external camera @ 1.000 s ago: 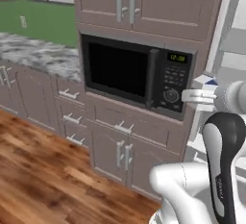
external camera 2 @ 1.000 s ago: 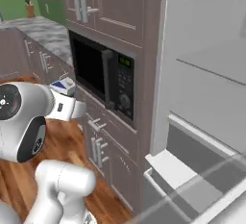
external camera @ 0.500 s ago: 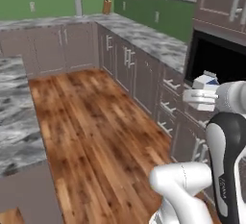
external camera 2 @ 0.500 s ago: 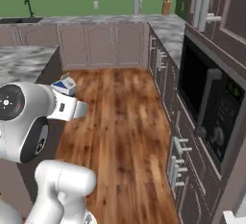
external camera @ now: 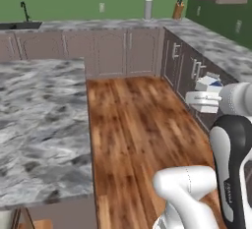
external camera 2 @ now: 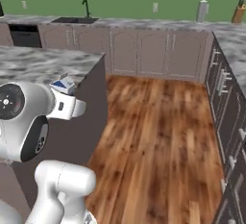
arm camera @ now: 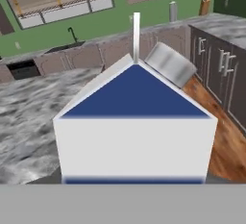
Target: Take a sugar cube from the saucer and place it inside the coffee. Then, grab milk from the fridge and place it next to the coffee on the counter to sweeten the coffee.
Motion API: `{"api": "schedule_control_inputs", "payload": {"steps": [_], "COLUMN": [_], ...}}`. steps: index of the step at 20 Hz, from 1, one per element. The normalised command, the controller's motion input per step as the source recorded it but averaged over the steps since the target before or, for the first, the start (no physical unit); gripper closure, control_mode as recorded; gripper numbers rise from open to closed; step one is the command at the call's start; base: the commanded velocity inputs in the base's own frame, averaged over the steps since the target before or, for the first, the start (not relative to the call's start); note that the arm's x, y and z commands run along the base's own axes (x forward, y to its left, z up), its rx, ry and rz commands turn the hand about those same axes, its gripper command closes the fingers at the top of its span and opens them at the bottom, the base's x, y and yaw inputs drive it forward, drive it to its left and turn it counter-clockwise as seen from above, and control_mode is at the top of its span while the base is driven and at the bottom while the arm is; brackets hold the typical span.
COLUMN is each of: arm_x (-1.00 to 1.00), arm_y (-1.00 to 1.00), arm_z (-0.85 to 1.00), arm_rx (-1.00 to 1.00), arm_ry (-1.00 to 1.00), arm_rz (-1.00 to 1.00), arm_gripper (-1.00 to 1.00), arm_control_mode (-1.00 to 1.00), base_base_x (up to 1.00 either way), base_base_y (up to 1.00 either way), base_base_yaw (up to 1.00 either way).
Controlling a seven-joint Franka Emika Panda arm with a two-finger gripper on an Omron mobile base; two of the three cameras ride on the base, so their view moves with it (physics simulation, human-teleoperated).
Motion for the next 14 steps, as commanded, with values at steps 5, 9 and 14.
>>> {"api": "schedule_control_inputs", "payload": {"steps": [5, 9, 14], "arm_x": [0.0, 0.0, 0.0], "arm_y": [0.0, 0.0, 0.0], "arm_z": [0.0, 0.0, 0.0], "arm_rx": [0.0, 0.0, 0.0], "arm_ry": [0.0, 0.0, 0.0], "arm_rz": [0.0, 0.0, 0.0], "arm_gripper": [1.0, 1.0, 1.0], "arm_control_mode": [1.0, 1.0, 1.0], "base_base_x": [1.0, 1.0, 1.0], "base_base_y": [0.0, -0.03, -0.17], "base_base_yaw": [0.26, 0.2, 0.15]}}
